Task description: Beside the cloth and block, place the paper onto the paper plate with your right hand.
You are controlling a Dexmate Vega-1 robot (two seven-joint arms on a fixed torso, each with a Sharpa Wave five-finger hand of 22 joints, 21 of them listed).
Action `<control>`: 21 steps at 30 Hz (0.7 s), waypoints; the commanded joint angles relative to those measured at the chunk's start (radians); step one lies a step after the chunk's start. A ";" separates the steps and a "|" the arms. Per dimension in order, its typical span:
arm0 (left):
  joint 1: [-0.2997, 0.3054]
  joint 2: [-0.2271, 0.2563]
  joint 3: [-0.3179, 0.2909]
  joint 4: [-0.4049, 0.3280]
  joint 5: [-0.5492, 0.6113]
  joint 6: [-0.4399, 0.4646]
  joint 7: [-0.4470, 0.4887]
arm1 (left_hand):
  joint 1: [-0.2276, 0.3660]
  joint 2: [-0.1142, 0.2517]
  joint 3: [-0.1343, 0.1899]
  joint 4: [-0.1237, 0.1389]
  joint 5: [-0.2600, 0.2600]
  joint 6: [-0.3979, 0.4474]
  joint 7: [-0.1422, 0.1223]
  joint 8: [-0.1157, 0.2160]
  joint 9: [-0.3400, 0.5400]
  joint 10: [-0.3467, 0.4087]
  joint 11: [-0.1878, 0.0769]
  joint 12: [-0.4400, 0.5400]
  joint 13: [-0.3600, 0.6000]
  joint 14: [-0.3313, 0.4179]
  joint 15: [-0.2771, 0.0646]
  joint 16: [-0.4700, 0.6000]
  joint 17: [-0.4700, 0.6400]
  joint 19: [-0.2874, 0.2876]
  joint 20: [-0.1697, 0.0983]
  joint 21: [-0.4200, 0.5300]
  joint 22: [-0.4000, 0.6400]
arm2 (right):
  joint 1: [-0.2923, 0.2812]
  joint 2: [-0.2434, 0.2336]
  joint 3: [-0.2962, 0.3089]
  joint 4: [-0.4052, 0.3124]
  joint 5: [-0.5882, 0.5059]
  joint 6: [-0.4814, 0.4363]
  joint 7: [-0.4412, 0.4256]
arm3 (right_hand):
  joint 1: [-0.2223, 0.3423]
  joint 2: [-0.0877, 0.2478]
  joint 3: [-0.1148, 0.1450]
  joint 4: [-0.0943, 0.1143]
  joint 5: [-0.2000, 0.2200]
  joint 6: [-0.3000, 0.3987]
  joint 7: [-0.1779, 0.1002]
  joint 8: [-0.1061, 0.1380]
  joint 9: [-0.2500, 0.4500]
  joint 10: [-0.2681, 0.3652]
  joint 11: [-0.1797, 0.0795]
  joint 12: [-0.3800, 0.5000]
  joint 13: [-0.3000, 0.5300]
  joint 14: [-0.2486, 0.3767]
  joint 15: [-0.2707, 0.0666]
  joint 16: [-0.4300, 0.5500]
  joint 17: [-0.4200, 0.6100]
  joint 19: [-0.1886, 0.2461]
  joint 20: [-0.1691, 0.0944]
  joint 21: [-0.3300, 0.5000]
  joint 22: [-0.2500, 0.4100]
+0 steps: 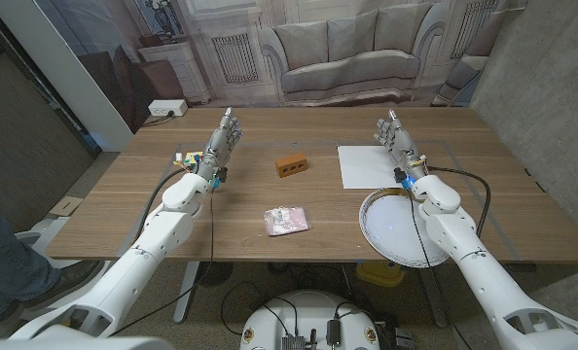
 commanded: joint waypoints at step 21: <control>0.011 -0.041 -0.017 0.014 0.017 -0.034 -0.006 | 0.026 0.016 -0.001 -0.012 0.014 0.030 0.002 0.007 0.003 0.031 0.005 0.010 0.001 0.035 0.005 0.013 0.002 0.032 -0.047 0.016 0.002 | -0.048 -0.091 -0.026 -0.131 -0.224 -0.038 -0.158 | 0.026 0.004 0.006 -0.018 0.006 0.013 -0.019 0.008 0.002 0.009 -0.018 0.006 0.006 0.023 -0.011 0.010 -0.001 0.030 -0.042 -0.012 0.004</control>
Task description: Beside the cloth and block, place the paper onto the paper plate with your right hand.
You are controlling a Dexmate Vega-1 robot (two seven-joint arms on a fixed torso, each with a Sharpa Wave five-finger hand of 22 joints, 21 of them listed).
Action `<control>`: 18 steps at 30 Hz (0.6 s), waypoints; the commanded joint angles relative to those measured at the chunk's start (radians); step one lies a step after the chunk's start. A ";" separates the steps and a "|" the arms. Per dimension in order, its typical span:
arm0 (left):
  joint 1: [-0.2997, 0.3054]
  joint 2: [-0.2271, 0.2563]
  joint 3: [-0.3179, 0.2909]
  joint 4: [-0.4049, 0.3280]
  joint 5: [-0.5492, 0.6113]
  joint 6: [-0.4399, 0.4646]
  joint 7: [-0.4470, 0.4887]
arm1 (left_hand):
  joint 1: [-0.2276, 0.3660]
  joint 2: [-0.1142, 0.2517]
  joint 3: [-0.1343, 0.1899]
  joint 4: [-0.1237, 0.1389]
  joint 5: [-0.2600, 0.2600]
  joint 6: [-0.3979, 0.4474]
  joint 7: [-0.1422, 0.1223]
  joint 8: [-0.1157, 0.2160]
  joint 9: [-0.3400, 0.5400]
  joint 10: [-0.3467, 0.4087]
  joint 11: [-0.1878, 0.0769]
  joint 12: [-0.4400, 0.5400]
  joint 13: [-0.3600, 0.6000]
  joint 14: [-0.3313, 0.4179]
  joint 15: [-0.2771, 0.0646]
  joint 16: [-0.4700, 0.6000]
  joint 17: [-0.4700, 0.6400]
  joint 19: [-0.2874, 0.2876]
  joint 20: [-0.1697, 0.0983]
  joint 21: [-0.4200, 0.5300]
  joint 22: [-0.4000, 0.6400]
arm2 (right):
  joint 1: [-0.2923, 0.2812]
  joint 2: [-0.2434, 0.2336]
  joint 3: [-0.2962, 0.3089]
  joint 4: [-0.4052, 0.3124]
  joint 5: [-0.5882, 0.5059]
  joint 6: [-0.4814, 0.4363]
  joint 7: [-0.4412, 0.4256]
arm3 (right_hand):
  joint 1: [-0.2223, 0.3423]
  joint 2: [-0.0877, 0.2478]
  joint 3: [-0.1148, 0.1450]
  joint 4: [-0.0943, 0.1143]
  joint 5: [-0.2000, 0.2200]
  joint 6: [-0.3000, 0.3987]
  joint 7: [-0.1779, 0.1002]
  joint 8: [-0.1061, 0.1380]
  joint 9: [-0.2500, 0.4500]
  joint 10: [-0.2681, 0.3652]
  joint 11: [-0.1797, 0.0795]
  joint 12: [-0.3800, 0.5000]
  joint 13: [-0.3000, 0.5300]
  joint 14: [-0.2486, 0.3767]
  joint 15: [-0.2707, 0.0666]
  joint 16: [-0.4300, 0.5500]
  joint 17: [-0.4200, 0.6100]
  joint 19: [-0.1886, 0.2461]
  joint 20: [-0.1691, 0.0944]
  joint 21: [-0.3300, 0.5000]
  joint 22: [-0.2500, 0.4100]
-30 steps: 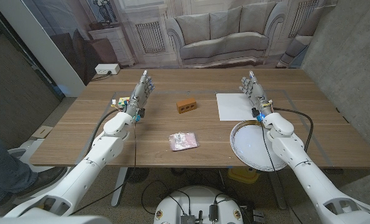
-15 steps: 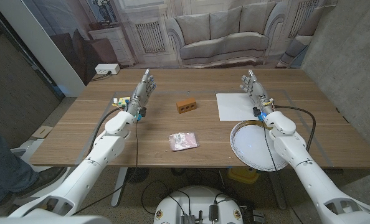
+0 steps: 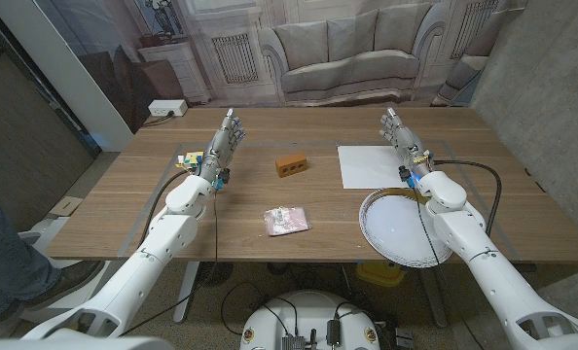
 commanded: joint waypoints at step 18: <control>-0.028 -0.018 -0.003 0.044 0.014 0.002 -0.024 | 0.024 0.005 -0.003 -0.010 0.011 0.023 0.004 0.010 0.003 0.025 0.008 0.014 0.003 0.032 0.000 0.009 0.001 0.015 -0.054 0.009 0.001 | -0.034 -0.096 -0.082 -0.144 -0.260 -0.110 -0.213 | 0.023 0.006 0.006 -0.015 0.008 -0.001 -0.019 0.003 0.003 -0.009 -0.009 0.003 0.006 0.013 -0.002 0.002 0.002 0.009 -0.040 -0.015 0.004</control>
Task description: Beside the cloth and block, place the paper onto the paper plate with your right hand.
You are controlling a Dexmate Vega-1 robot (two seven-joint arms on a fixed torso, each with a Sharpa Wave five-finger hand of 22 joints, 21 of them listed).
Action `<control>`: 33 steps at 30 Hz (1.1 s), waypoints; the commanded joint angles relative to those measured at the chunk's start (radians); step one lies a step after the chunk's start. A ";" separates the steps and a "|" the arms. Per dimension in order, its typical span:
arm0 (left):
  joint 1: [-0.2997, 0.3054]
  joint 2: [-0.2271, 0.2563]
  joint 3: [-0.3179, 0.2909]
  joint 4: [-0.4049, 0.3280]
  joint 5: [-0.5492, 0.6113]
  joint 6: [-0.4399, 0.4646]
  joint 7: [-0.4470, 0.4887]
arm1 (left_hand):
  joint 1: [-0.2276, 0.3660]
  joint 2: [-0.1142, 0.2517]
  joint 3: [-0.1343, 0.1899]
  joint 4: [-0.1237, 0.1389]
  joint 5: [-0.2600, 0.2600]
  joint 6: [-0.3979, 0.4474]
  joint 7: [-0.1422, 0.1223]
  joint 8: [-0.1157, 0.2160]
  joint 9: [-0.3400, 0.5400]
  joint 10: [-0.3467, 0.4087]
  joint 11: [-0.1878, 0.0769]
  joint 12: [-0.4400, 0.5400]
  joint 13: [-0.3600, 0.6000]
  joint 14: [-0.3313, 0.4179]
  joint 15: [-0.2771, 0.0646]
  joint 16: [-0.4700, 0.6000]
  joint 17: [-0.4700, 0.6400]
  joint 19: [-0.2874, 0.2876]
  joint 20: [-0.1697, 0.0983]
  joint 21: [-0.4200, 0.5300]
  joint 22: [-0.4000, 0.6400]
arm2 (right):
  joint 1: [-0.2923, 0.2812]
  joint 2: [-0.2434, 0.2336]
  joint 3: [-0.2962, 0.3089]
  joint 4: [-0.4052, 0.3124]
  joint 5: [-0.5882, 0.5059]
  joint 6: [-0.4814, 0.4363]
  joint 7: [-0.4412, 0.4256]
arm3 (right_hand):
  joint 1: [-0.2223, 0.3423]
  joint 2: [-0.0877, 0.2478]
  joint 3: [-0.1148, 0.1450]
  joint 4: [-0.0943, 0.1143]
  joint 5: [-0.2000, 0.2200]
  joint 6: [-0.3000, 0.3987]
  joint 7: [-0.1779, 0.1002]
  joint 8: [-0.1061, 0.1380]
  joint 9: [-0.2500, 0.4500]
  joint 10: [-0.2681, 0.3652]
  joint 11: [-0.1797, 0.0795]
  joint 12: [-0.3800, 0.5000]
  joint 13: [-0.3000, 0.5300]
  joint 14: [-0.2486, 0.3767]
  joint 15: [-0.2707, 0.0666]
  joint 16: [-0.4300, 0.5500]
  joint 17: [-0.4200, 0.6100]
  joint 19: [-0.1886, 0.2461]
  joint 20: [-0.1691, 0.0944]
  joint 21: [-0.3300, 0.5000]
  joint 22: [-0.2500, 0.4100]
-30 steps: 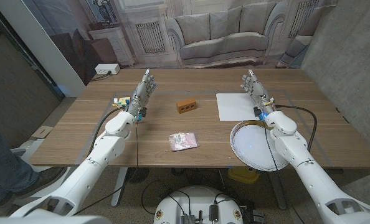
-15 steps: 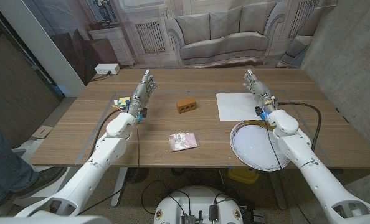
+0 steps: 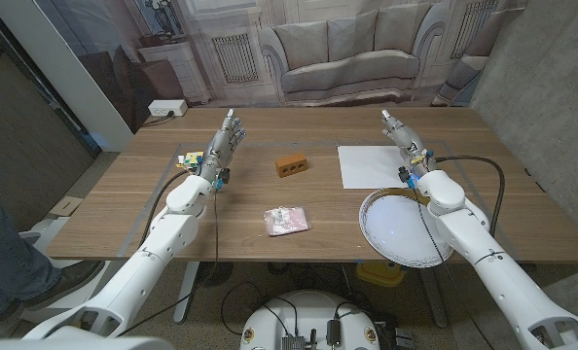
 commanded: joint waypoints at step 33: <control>-0.020 -0.009 -0.013 0.031 0.007 -0.013 -0.030 | 0.021 0.005 -0.004 -0.011 0.015 0.011 0.000 0.006 0.003 0.006 -0.007 0.002 0.003 0.008 0.000 0.001 0.002 0.001 -0.044 0.003 0.002 | -0.002 -0.089 -0.108 -0.104 -0.296 -0.150 -0.210 | 0.028 0.005 0.005 -0.021 0.009 0.000 -0.011 0.002 0.004 -0.008 -0.010 0.004 0.001 0.013 -0.017 0.002 0.002 0.020 -0.046 -0.016 0.004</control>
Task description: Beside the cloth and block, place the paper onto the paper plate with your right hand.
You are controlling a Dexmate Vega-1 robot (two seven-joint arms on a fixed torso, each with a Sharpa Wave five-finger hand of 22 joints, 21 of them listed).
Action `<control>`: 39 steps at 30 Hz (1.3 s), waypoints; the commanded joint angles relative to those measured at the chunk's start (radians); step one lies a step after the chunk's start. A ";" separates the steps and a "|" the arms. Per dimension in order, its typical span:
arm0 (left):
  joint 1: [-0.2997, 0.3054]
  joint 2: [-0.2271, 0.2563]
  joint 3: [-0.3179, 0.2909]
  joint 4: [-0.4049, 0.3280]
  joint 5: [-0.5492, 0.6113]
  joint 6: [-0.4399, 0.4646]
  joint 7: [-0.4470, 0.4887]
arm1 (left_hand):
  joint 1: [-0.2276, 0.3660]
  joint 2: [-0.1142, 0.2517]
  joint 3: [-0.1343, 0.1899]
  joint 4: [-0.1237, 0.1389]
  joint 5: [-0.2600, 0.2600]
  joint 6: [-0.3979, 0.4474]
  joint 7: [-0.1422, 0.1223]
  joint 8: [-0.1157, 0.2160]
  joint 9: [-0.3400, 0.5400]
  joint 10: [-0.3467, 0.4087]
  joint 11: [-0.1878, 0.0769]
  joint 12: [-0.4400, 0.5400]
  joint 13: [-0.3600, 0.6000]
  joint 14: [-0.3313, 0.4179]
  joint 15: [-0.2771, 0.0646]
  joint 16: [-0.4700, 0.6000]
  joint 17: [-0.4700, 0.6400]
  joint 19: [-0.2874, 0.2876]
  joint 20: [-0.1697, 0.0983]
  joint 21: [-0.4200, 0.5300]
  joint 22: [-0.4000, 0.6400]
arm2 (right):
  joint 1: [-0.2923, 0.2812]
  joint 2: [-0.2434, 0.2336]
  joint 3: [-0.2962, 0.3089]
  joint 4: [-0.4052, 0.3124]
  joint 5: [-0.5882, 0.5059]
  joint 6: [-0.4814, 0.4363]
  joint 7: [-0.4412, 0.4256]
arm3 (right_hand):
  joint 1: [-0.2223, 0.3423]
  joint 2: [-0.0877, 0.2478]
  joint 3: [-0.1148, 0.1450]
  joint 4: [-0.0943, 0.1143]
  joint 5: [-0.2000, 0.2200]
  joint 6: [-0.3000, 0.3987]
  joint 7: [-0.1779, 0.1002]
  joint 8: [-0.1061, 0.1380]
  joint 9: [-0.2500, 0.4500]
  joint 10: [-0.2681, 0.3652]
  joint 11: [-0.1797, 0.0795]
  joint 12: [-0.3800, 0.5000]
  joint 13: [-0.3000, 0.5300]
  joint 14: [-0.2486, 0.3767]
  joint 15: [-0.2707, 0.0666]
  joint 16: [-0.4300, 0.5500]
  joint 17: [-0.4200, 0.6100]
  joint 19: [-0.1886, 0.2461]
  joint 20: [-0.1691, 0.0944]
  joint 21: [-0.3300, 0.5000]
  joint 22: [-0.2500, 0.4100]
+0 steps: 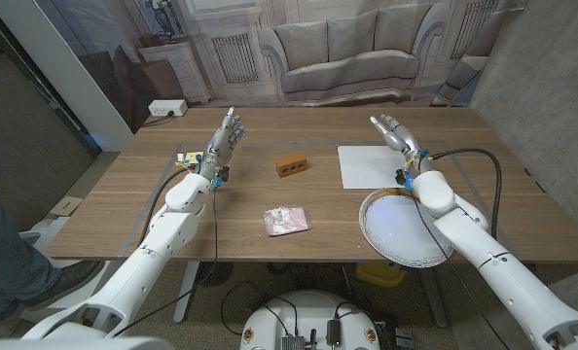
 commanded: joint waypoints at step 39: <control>0.005 -0.016 -0.010 0.018 -0.002 -0.020 -0.009 | 0.012 0.007 -0.013 -0.004 0.010 0.007 0.002 -0.001 0.004 -0.003 -0.001 -0.003 0.003 -0.001 0.008 -0.003 0.003 -0.004 -0.028 0.000 0.002 | 0.049 -0.085 -0.106 -0.085 -0.259 -0.256 -0.012 | 0.014 0.008 0.000 -0.012 0.006 -0.005 -0.015 0.000 0.005 -0.010 -0.006 0.003 0.002 0.015 -0.008 0.003 0.006 0.023 -0.038 -0.021 0.005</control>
